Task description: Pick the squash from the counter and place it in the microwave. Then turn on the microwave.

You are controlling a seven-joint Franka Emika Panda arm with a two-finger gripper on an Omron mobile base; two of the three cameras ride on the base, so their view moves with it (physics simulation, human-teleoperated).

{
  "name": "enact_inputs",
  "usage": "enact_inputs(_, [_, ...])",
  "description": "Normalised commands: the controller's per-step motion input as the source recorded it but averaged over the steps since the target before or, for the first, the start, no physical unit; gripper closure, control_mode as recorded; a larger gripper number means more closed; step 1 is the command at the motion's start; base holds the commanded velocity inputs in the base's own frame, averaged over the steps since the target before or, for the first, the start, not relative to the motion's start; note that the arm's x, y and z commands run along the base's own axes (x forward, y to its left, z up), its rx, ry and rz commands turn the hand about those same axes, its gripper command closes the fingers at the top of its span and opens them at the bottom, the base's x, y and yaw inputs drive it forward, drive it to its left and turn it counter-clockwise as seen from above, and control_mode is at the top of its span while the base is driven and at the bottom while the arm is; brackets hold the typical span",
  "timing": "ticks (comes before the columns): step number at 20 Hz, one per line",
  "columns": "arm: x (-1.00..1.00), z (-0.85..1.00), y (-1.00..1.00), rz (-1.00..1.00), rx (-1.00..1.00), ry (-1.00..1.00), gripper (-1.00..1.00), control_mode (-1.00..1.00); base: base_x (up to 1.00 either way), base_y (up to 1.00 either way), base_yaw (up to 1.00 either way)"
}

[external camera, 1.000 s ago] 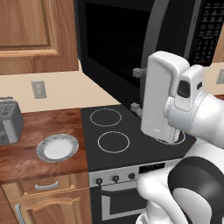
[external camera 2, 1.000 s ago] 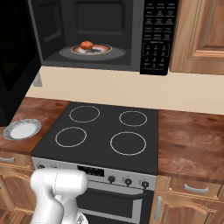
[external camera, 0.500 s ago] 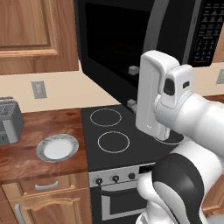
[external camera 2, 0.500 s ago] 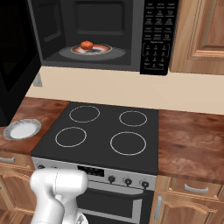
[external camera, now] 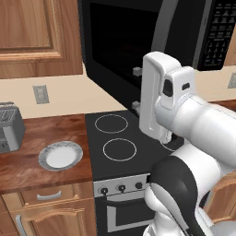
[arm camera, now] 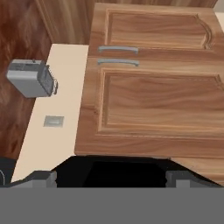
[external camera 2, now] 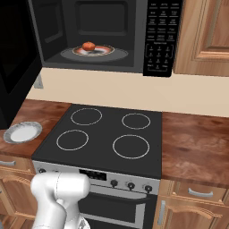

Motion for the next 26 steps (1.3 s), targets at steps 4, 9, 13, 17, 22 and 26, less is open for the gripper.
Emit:
enact_inputs(4, [0.16, -0.01, 0.0, -0.05, 0.0, 0.0, -1.0, -1.0, 0.0, 0.0, 0.0])
enact_inputs(9, [0.13, 0.0, -0.04, -0.05, 0.0, 0.0, -1.0, -1.0, 0.0, 0.0, 0.0])
enact_inputs(13, [0.14, -0.01, -0.07, -0.04, 0.0, 0.0, -1.0, -1.0, 0.0, 0.0, 0.0])
enact_inputs(17, [0.11, 0.0, -0.04, -0.03, 0.0, 0.0, -1.0, -1.0, 0.0, 0.0, 0.0])
enact_inputs(22, [0.11, 0.0, -0.08, -0.02, 0.0, 0.0, -1.0, -1.0, 0.0, 0.0, 0.0])
enact_inputs(26, [0.09, 0.0, -0.25, -0.06, -0.01, 0.03, -1.0, -1.0, 0.0, 0.0, 0.0])
